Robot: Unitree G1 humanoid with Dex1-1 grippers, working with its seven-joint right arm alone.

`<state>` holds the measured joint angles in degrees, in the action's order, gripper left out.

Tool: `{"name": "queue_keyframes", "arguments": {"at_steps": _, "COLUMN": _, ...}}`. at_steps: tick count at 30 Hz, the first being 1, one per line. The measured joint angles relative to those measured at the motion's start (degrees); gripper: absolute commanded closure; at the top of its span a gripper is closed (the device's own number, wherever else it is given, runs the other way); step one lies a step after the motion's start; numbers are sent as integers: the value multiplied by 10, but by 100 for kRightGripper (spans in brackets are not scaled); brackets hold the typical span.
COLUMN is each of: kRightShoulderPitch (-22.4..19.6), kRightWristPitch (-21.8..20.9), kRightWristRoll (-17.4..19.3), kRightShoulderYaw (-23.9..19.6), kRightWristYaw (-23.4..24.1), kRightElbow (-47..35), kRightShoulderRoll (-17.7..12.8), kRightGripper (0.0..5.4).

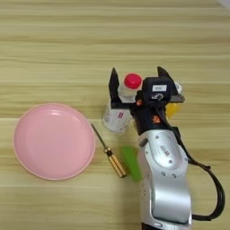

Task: Move the objects on the table

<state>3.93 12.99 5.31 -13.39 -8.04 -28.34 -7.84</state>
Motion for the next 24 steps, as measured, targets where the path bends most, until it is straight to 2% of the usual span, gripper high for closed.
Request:
{"name": "queue_keyframes", "arguments": {"at_steps": 4, "kRightShoulderPitch": 1, "kRightWristPitch": 3, "kRightWristRoll": 17, "kRightShoulderYaw": 0, "kRightWristYaw": -4, "kRightElbow": 17, "kRightShoulderRoll": 1, "kRightGripper": 3}}
{"name": "queue_keyframes", "arguments": {"at_steps": 24, "kRightShoulderPitch": 7, "kRightWristPitch": 2, "kRightWristRoll": 13, "kRightShoulderYaw": 18, "kRightWristYaw": 1, "kRightElbow": 82, "kRightShoulderRoll": 1, "kRightGripper": 3}}
